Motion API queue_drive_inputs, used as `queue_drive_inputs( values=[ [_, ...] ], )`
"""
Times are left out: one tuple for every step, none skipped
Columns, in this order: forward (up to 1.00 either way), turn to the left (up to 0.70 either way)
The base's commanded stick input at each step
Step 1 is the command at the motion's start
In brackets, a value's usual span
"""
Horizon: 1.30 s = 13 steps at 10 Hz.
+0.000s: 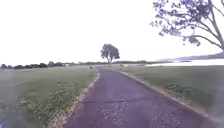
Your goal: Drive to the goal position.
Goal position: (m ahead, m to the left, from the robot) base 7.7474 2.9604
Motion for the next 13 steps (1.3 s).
queue_drive_inputs(
  values=[
    [0.70, 0.00],
    [0.70, 0.00],
    [0.70, 0.00],
    [0.70, 0.00],
    [0.70, 0.00],
    [0.70, 0.00],
    [0.70, 0.00],
    [0.70, 0.00],
    [0.70, 0.00],
    [0.70, 0.00],
    [0.70, 0.00],
    [0.70, 0.00],
    [0.70, 0.00]
  ],
)
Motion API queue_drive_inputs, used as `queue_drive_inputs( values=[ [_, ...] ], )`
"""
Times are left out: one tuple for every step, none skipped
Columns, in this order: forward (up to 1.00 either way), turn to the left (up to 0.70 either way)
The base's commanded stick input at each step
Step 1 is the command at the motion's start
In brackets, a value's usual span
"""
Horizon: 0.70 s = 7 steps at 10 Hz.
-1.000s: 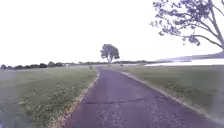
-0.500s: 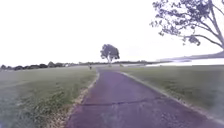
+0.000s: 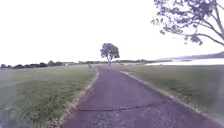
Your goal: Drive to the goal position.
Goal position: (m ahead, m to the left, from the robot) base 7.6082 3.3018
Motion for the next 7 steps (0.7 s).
queue_drive_inputs(
  values=[
    [0.70, 0.00],
    [0.70, 0.00],
    [0.70, 0.00],
    [0.70, 0.00],
    [0.70, 0.00],
    [0.70, 0.00],
    [0.70, 0.00]
  ],
)
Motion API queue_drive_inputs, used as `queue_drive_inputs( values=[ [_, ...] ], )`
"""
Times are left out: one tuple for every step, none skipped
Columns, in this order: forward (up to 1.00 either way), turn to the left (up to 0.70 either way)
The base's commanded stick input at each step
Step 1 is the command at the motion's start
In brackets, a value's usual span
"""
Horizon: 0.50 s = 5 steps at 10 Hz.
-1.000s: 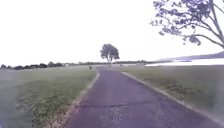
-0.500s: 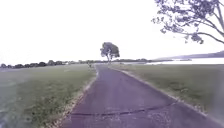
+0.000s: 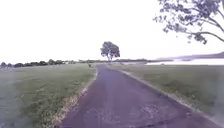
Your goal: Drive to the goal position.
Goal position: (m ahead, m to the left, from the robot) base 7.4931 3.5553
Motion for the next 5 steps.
queue_drive_inputs(
  values=[
    [0.70, 0.00],
    [0.70, 0.00],
    [0.70, 0.00],
    [0.70, 0.00],
    [0.70, 0.00]
  ],
)
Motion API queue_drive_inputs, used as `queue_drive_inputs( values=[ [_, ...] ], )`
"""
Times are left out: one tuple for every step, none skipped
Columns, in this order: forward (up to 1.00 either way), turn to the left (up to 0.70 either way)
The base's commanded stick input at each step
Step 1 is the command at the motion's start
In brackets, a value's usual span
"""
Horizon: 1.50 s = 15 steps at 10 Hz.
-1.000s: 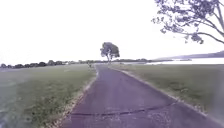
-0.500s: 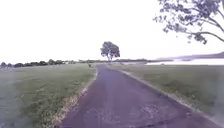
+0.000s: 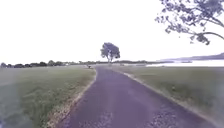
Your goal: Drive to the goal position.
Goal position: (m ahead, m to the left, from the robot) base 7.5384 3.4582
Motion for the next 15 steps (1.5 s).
queue_drive_inputs(
  values=[
    [0.70, 0.00],
    [0.70, 0.00],
    [0.70, 0.00],
    [0.70, 0.00],
    [0.70, 0.00],
    [0.70, 0.00],
    [0.70, 0.00],
    [0.70, 0.00],
    [0.70, 0.00],
    [0.70, 0.00],
    [0.70, 0.00],
    [0.70, 0.00],
    [0.70, 0.00],
    [0.70, 0.00],
    [0.70, 0.00]
  ],
)
